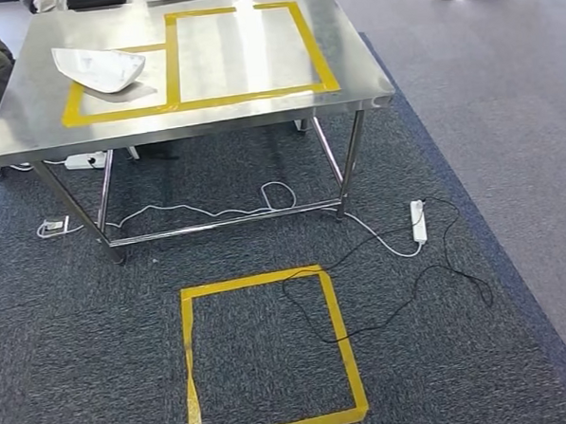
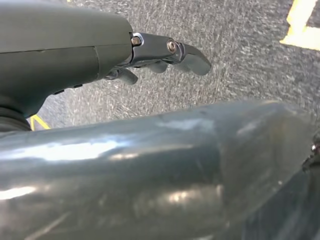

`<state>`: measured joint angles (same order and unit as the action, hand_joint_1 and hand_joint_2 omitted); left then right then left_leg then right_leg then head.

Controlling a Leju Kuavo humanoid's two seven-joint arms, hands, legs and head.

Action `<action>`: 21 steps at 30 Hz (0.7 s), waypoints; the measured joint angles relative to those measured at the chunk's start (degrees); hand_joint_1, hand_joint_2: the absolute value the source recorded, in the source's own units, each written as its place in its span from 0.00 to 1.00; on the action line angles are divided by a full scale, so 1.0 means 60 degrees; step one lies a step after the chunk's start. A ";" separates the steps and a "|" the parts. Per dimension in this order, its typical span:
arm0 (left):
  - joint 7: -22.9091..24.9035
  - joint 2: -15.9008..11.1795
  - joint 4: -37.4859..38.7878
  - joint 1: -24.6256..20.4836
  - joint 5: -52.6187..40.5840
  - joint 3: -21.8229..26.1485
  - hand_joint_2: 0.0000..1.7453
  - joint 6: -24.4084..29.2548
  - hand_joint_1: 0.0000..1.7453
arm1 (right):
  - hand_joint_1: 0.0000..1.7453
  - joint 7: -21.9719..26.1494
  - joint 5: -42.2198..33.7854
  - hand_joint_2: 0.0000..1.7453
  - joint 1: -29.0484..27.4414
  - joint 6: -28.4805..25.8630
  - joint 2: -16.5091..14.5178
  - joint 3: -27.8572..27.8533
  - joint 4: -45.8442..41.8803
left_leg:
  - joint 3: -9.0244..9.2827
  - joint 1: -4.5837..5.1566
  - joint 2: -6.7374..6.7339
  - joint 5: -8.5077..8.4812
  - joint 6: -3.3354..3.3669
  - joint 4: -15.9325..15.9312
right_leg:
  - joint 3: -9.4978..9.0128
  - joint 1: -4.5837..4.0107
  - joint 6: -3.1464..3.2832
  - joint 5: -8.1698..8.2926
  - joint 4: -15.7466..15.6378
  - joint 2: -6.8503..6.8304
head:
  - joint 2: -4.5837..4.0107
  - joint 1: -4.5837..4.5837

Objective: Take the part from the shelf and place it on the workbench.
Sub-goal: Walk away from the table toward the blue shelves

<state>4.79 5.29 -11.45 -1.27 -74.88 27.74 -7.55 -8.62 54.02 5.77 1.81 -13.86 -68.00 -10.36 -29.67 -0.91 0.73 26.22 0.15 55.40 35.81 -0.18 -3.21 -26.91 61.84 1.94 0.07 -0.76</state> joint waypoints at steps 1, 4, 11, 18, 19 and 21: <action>0.0021 -0.0015 0.0000 0.0006 -0.0003 0.0024 0.00 0.0045 0.00 | 0.00 0.0005 0.0005 0.00 0.0011 -0.0023 0.0000 -0.0015 0.0000 | -0.0028 0.0019 -0.0102 -0.0019 0.0042 0.0001 | 0.0299 0.0012 -0.0047 -0.0354 0.0684 -0.0148 | 0.0000 -0.0031; 0.0210 -0.0024 0.0000 0.0032 -0.0113 0.0063 0.00 0.0251 0.00 | 0.00 -0.0012 0.0063 0.00 0.0009 -0.0115 0.0000 -0.0029 0.0000 | -0.0085 0.0065 -0.0453 -0.0058 0.0084 0.0003 | 0.0840 0.0042 -0.0103 -0.0859 0.2109 -0.0254 | 0.0000 -0.0036; 0.0336 -0.0130 0.0000 0.0015 -0.0352 0.0083 0.00 0.0879 0.00 | 0.00 -0.0049 0.0200 0.00 0.0049 -0.0278 0.0000 -0.0037 0.0000 | -0.0051 0.0164 -0.1108 -0.0089 -0.0116 0.0033 | -0.0776 -0.0122 0.0243 0.0227 -0.0827 -0.0860 | 0.0000 -0.0028; 0.0498 -0.0261 0.0000 0.0030 -0.0468 0.0086 0.00 0.0846 0.00 | 0.00 -0.0069 0.0274 0.00 0.0036 -0.0350 -0.0004 -0.0043 0.0000 | -0.1120 0.0087 -0.0242 0.1325 -0.0384 0.2464 | -0.0585 -0.0042 0.0566 0.0512 -0.0924 -0.0104 | 0.0000 0.0059; 0.0523 -0.0277 0.0000 0.0046 -0.0472 0.0087 0.00 0.0840 0.00 | 0.00 -0.0072 0.0285 0.00 0.0024 -0.0353 -0.0004 -0.0043 0.0000 | -0.1256 0.0085 -0.0210 0.1346 -0.0386 0.2748 | -0.0552 -0.0044 0.0561 0.0541 -0.0919 0.0038 | 0.0000 0.0060; 0.0616 -0.0316 0.0000 0.0055 -0.0469 0.0100 0.00 0.0849 0.00 | 0.00 -0.0081 0.0307 0.00 0.0002 -0.0363 -0.0005 -0.0045 0.0000 | -0.1008 0.0065 -0.0141 0.0848 -0.0379 0.2233 | -0.0509 -0.0035 0.0523 0.0589 -0.0896 0.0318 | 0.0000 0.0059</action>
<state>8.49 3.40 -11.45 -0.94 -77.69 28.34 -2.46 -9.11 55.87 5.79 -0.36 -13.88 -68.27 -10.36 -35.72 -0.52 -0.12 31.31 -2.12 68.80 32.75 -0.39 -0.07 -23.37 56.47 3.85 0.07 -0.40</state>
